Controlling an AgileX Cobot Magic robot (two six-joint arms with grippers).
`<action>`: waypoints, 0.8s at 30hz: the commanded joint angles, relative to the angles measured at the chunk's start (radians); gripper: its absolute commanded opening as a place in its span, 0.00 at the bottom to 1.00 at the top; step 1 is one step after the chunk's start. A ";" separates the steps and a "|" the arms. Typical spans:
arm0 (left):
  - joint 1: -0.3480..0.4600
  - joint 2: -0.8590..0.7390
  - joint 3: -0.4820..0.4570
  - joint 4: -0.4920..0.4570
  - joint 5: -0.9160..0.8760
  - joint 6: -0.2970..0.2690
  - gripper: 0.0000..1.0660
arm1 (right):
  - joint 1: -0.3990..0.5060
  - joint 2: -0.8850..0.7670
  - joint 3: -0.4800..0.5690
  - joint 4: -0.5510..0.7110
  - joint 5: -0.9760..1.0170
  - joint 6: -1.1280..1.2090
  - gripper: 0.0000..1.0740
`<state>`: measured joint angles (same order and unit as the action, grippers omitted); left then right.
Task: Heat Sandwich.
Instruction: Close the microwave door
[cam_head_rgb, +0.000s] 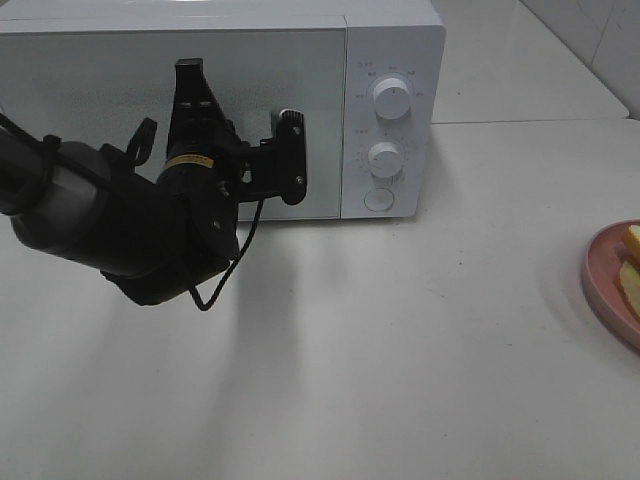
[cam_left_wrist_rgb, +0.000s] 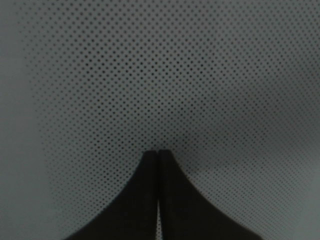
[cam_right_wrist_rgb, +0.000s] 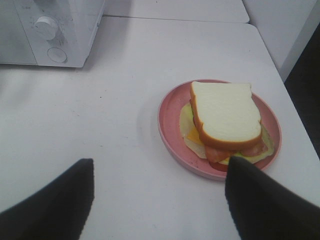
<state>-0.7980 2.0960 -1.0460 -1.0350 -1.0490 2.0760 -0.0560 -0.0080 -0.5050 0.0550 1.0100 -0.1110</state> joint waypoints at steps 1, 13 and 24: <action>0.051 -0.001 -0.029 0.034 -0.057 -0.009 0.00 | 0.001 -0.023 0.003 0.000 -0.011 0.004 0.66; 0.042 -0.004 -0.029 -0.052 -0.064 -0.091 0.00 | 0.001 -0.023 0.003 0.000 -0.011 0.004 0.66; 0.000 -0.135 -0.026 -0.407 0.176 -0.336 0.00 | 0.001 -0.023 0.003 0.000 -0.011 0.004 0.66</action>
<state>-0.7980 1.9740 -1.0670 -1.4150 -0.8990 1.7690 -0.0560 -0.0080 -0.5050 0.0550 1.0100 -0.1110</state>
